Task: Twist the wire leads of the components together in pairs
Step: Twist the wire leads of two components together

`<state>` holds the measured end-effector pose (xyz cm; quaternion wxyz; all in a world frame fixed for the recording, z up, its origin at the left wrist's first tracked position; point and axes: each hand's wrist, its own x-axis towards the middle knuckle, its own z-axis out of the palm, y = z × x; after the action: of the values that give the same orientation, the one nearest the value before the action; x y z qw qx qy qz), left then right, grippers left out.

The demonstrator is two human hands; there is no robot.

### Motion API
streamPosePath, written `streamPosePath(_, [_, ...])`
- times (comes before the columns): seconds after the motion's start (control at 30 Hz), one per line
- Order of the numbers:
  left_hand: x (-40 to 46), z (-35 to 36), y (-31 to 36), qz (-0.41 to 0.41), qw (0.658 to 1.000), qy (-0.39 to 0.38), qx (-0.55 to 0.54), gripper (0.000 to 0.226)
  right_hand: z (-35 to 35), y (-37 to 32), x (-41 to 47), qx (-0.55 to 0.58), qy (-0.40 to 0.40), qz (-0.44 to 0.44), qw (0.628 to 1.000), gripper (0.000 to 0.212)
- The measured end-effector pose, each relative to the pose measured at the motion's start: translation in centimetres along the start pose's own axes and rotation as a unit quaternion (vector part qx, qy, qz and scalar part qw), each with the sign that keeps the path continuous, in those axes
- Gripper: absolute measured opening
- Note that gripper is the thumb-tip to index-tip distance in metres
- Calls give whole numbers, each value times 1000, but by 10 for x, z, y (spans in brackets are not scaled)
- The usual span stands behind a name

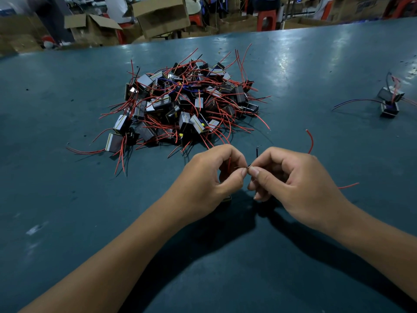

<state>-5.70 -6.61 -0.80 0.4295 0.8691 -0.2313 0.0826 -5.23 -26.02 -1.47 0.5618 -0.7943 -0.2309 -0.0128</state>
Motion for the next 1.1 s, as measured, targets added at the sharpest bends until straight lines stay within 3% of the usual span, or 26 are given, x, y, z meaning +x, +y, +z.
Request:
streamPosePath(0.2, [0,3,1,-4,998,33,47,8,1,0,0,-1,-1,7,1000,16])
streamPosePath(0.43, [0,-1,1,-11,998,11,67,4,1,-2,1,-8,-1,15,1000,15])
streamPosePath(0.77, [2,-10,-5,-17,998,-54,-27,6,-1,-4,0,-11,-4,15,1000,13])
streamPosePath(1.1, [3,-11,-6,-4,998,-53,-20,5,0,-2,0,-3,-5,14,1000,13])
